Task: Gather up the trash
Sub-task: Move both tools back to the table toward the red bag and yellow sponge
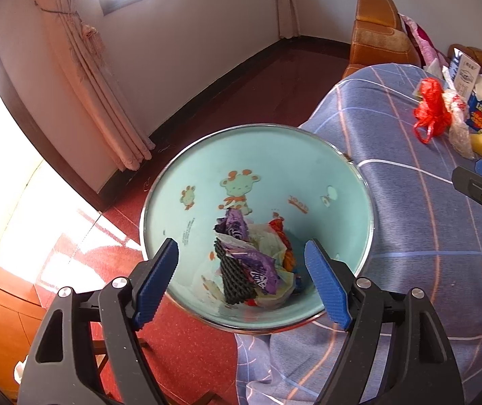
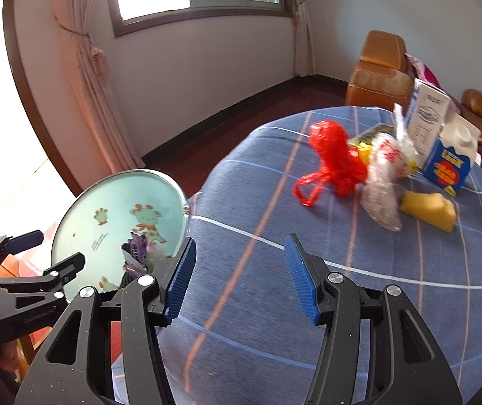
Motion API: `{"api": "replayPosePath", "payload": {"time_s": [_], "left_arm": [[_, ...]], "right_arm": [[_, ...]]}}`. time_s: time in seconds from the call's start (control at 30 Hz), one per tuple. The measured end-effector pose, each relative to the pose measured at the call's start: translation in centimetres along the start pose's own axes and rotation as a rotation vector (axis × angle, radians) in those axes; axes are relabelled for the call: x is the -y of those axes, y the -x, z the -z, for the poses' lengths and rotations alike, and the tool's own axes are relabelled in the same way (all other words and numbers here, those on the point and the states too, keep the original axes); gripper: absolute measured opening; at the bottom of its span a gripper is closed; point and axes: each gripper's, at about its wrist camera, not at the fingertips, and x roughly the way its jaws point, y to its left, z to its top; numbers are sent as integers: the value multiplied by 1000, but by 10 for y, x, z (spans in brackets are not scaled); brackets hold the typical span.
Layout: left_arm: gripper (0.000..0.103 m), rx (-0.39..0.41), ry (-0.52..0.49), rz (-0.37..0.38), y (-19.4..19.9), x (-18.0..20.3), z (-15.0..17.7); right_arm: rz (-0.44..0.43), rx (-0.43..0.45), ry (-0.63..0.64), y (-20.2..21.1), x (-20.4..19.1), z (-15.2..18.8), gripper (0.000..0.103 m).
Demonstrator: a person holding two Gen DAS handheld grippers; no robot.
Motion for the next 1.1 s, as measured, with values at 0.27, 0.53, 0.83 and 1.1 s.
{"api": "replayPosePath", "payload": {"time_s": [0.27, 0.53, 0.83, 1.1], "left_arm": [[76, 6, -68, 72, 10, 44, 0], [76, -1, -142, 119, 8, 88, 0], [75, 15, -202, 136, 3, 120, -18], [75, 54, -237, 162, 0, 143, -60]], "right_arm": [[74, 1, -93, 17, 58, 20, 55], [162, -8, -187, 28, 124, 38, 55], [249, -2, -238, 29, 189, 30, 55], [203, -45, -91, -5, 204, -9, 65]]}}
